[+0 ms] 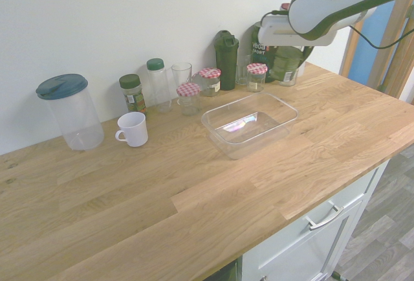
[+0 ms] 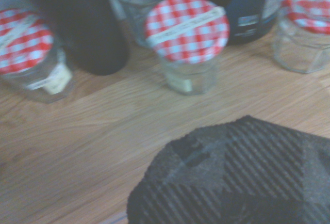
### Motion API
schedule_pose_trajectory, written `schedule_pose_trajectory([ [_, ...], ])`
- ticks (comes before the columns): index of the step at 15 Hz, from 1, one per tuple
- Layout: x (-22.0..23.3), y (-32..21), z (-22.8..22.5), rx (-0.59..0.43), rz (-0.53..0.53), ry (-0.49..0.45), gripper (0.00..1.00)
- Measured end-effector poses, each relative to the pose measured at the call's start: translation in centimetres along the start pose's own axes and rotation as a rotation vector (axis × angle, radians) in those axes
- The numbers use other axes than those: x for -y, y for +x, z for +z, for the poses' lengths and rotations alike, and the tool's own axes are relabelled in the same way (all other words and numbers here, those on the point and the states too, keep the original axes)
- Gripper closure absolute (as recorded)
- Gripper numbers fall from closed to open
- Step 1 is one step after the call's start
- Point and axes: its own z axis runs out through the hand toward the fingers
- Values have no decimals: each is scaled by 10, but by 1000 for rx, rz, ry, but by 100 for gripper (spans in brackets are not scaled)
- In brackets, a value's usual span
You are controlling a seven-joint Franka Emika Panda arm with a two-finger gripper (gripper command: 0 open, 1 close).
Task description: Put the cereal into the container
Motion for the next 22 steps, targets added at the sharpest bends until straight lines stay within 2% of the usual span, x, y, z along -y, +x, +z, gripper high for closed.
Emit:
schedule_pose_trajectory([
  [3,10,-76,16,9,-62,-21,100],
  [5,11,-95,40,11,-74,-43,100],
  [12,21,-107,115,7,-66,-93,100],
  [20,18,-94,135,4,-37,-110,100],
  [21,18,-95,137,6,-36,-112,0],
  [22,18,-95,138,8,-35,-114,0],
])
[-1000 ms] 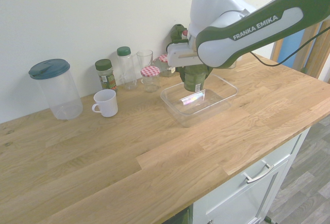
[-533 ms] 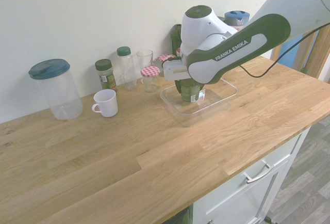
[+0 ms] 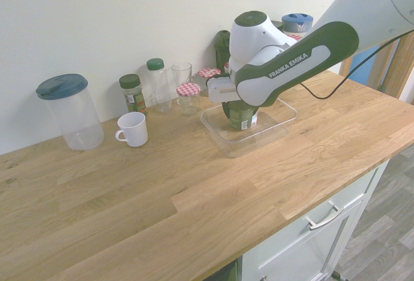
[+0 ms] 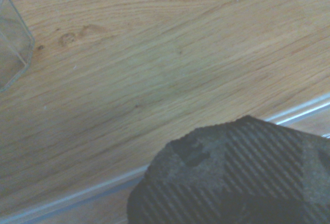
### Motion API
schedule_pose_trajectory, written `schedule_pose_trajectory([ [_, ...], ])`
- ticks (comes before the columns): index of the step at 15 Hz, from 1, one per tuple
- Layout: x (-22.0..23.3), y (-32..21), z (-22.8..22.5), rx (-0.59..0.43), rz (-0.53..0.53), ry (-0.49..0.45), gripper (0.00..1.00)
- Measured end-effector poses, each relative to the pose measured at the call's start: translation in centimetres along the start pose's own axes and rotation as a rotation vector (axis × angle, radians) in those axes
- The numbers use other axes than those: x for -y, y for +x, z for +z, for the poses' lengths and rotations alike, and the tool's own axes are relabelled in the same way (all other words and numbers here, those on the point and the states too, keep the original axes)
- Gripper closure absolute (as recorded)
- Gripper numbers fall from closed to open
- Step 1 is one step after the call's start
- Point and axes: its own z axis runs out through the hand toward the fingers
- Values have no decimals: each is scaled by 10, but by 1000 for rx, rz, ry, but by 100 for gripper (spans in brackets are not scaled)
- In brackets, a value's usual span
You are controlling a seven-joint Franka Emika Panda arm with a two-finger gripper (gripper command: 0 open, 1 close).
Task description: Put the cereal into the container
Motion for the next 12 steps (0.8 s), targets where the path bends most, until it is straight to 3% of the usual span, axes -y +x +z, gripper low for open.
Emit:
schedule_pose_trajectory([
  [12,-11,-2,14,15,-30,-23,0],
])
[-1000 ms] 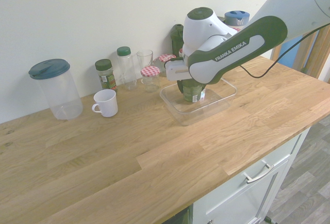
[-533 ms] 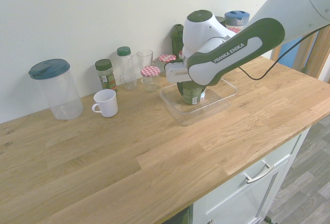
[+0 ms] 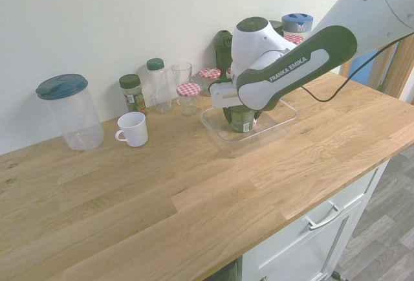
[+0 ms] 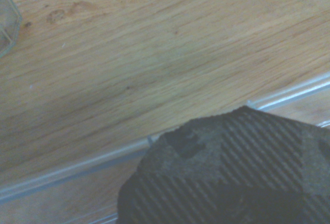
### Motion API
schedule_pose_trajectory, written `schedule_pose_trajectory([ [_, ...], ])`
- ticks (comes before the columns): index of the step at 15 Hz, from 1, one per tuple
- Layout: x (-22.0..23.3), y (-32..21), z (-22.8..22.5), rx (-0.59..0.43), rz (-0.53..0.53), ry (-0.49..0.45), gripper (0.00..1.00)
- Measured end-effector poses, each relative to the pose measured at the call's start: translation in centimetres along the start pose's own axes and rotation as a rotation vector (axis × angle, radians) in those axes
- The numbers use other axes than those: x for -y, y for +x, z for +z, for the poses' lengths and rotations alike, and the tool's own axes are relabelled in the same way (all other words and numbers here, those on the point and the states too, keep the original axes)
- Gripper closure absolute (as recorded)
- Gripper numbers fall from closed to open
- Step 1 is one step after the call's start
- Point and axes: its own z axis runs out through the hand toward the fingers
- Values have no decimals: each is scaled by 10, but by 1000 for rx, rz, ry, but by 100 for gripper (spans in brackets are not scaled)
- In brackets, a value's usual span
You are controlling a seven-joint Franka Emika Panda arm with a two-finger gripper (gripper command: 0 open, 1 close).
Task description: Put the cereal into the container
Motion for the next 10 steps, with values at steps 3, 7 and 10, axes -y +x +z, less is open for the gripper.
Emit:
schedule_pose_trajectory([
  [3,-9,-5,8,8,-12,-4,0],
  [7,-19,-7,-1,14,-25,5,0],
  [10,-29,-10,-15,27,-44,11,0],
])
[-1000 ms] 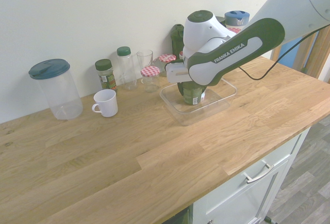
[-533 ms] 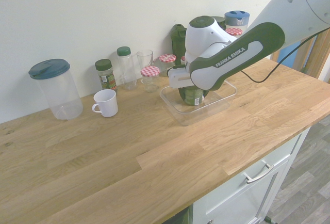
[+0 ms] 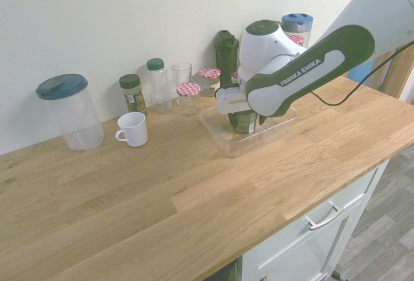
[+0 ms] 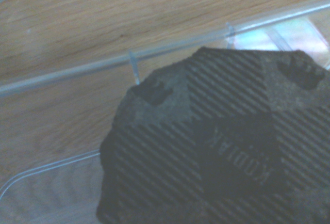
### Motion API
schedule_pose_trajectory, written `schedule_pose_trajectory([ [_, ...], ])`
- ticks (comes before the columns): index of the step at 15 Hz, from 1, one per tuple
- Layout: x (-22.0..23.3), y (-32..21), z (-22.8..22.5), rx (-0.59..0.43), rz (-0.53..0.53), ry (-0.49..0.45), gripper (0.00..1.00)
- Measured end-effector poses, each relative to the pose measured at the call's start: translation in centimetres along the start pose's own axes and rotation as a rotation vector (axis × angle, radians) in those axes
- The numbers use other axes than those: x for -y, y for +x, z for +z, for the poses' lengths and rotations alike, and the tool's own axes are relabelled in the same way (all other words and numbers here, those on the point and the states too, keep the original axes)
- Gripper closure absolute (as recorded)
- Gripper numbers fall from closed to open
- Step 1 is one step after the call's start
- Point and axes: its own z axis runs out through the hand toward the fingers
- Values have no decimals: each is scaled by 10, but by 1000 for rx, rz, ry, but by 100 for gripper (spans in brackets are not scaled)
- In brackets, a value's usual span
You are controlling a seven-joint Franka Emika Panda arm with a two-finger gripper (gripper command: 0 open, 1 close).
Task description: Put the cereal into the container
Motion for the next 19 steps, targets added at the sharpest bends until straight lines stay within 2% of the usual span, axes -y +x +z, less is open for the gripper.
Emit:
schedule_pose_trajectory([
  [6,-20,-9,-45,26,-30,3,0],
  [9,-34,1,-104,47,-38,15,0],
  [13,-81,25,-188,96,-73,-33,0],
  [15,-107,33,-201,124,-109,-49,0],
  [19,-135,45,-180,182,-163,-98,0],
])
